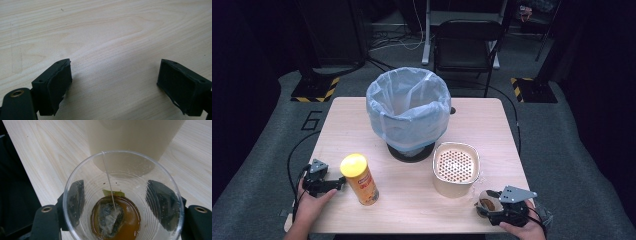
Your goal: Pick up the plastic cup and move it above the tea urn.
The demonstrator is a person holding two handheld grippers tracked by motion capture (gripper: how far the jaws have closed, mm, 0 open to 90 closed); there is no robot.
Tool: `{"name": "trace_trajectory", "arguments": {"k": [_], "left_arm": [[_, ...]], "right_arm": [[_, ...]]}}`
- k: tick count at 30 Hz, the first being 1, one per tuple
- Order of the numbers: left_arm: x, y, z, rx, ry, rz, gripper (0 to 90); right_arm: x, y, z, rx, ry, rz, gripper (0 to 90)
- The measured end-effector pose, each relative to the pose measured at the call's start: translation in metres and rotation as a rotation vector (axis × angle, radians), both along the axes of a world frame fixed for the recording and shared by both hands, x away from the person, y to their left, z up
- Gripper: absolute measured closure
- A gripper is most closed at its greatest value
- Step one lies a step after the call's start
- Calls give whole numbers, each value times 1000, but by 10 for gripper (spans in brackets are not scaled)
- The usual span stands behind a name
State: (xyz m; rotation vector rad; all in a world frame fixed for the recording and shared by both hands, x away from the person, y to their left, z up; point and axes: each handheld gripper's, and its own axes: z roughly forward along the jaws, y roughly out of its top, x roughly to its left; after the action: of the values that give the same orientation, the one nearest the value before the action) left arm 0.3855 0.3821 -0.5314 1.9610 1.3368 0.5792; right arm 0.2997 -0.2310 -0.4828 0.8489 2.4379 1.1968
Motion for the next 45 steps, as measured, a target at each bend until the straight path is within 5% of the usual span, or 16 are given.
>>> {"name": "trace_trajectory", "arguments": {"k": [14,22,31,42,45], "left_arm": [[0,0,0,-1,-1,0,121],[0,0,0,-2,-5,1,120],[0,0,0,1,2,-1,120],[0,0,0,-3,-5,2,120],[0,0,0,-2,-2,1,121]], "right_arm": [[16,-16,7,-13,-14,-140,318],[48,-32,0,16,10,-207,302],[53,-32,0,56,38,-240,85],[49,-32,31,59,-42,-240,67],[48,-26,55,94,-63,-220,209]]}}
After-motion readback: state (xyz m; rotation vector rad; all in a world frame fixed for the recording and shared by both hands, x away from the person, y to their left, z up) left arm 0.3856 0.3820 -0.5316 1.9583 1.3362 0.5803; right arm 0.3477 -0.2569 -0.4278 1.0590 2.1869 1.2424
